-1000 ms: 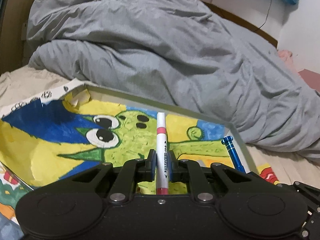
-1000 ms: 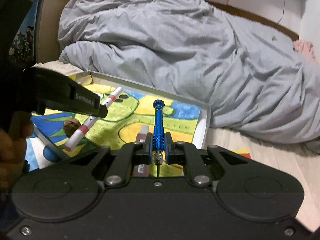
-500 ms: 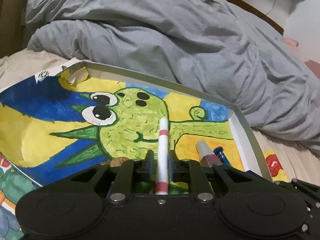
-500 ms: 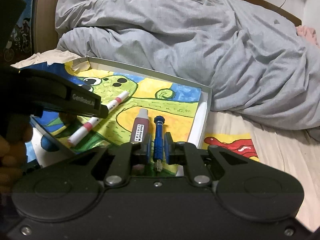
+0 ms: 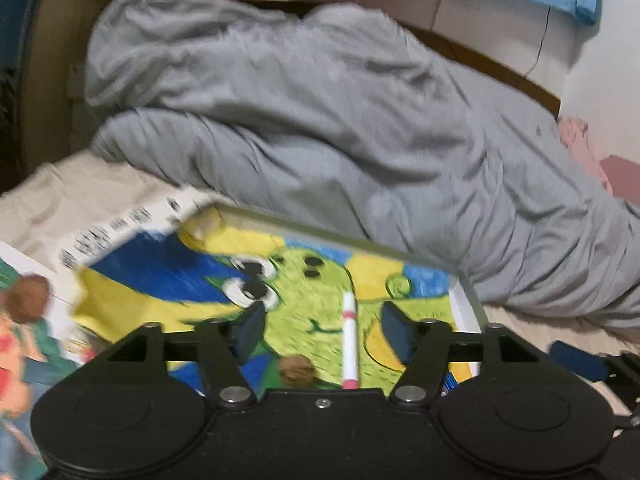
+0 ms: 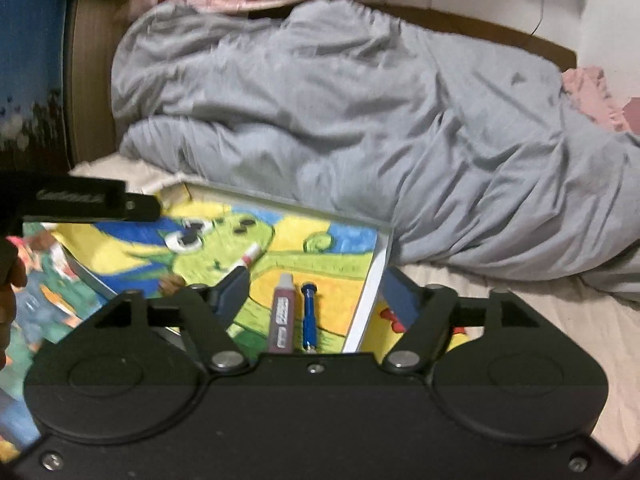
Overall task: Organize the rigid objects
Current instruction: 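Carry marker and screwdriver into the silver tray while both tools open to release, then lift both open tools up away from the silver tray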
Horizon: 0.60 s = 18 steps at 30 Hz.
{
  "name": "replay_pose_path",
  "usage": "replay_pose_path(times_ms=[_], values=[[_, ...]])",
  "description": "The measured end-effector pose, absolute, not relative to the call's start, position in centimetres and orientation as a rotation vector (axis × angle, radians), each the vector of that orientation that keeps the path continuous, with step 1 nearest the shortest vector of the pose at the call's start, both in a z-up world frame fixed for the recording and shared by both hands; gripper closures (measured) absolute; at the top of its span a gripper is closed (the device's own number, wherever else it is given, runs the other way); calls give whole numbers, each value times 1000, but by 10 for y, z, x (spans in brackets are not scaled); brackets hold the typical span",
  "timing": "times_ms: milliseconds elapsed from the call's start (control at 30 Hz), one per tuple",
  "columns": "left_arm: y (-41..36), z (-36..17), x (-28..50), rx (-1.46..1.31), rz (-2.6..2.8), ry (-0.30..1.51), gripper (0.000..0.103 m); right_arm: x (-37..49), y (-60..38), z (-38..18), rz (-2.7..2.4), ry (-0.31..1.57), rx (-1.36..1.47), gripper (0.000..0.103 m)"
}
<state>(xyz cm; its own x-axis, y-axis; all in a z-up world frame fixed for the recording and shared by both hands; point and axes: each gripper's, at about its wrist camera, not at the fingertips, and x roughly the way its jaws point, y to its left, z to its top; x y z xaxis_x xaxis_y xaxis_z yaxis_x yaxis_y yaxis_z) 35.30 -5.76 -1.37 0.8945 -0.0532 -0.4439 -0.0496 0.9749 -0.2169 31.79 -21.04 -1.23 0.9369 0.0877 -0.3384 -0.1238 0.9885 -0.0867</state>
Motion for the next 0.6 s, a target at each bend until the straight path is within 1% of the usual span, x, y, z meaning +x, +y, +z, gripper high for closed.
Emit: replay_pose_path(times_ms=[33,100,133,200,233,267,300,333,500,600], values=[[-54,-7,343,-221,10,441,23,310,-210,-8,102,318,-101,24],[-48,5,324,-207,25,407,18,293,-206,-2,78,272,-114,20],[-46,10,314,-205,34,391,18,283,-203,1,71,253,-128,17],[-41,19,295,-209,43,363,18,265,-200,6,59,218,-138,8],[-39,23,285,-210,44,349,16,256,-200,9,53,199,-137,0],[-37,28,275,-213,49,333,13,245,-198,11,51,170,-134,1],[-36,31,266,-215,56,318,7,236,-199,14,50,149,-131,1],[-35,35,256,-212,68,302,3,227,-198,16,47,129,-128,1],[-29,46,210,-184,79,248,1,179,-196,19,18,42,-110,1],[-24,44,184,-174,101,222,1,160,-194,15,-9,24,-109,0]])
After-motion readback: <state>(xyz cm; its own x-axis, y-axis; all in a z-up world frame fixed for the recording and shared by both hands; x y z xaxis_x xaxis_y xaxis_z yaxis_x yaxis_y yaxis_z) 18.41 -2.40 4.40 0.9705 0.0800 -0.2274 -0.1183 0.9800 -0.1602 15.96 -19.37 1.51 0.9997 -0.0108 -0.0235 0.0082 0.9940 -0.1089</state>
